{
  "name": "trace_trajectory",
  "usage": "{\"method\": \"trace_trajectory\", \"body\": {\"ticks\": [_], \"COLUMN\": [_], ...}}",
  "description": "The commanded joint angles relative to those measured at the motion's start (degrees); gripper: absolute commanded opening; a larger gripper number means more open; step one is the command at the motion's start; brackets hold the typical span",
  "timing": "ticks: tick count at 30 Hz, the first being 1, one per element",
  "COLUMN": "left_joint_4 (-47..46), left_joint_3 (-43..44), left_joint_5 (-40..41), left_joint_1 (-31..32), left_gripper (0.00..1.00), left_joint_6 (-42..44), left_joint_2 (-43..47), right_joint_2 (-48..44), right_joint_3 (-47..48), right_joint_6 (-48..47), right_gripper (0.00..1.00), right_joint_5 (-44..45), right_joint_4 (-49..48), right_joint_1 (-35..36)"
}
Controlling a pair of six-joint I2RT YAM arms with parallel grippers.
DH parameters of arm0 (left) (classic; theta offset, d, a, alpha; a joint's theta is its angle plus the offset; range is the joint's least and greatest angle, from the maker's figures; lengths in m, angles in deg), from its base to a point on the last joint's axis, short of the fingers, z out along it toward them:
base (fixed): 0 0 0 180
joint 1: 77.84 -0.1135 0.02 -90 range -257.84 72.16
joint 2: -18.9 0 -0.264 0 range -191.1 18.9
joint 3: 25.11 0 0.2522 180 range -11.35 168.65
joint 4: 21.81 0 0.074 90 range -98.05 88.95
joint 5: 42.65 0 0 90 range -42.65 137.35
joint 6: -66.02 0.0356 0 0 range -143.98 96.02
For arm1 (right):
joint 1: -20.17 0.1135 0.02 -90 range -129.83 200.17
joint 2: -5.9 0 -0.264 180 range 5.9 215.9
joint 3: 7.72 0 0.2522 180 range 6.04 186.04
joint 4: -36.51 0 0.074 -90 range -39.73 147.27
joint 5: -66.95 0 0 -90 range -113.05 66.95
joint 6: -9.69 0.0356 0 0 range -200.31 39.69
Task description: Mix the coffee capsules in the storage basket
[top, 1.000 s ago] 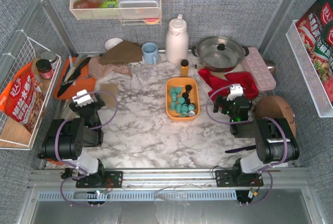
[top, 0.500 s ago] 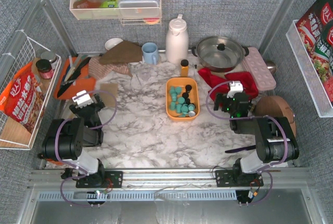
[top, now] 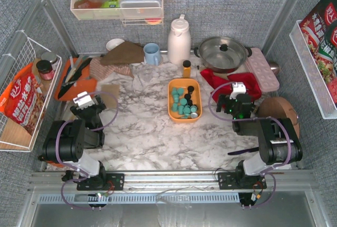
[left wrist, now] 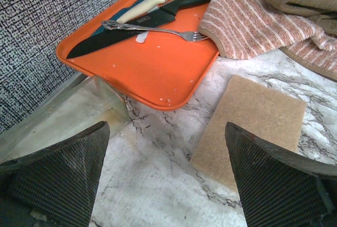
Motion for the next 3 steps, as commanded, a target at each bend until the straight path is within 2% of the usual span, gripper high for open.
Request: {"method": "trace_trajectory", "body": {"ticks": [1, 3], "left_joint_4": [-0.99, -0.99], "left_joint_3": [0.18, 0.23], "left_joint_5": [0.38, 0.42], "left_joint_1": [-0.05, -0.02], "left_gripper": [0.99, 0.99], "left_joint_6": [-0.26, -0.25], "left_joint_2": [0.08, 0.04], "right_joint_2": [0.28, 0.04], "right_joint_3": [0.68, 0.43], "right_joint_6": [0.23, 0.11], "right_gripper": [0.99, 0.99], "right_joint_5": [0.40, 0.55], "right_joint_4": [0.10, -0.10], "right_joint_1": [0.12, 0.18]}}
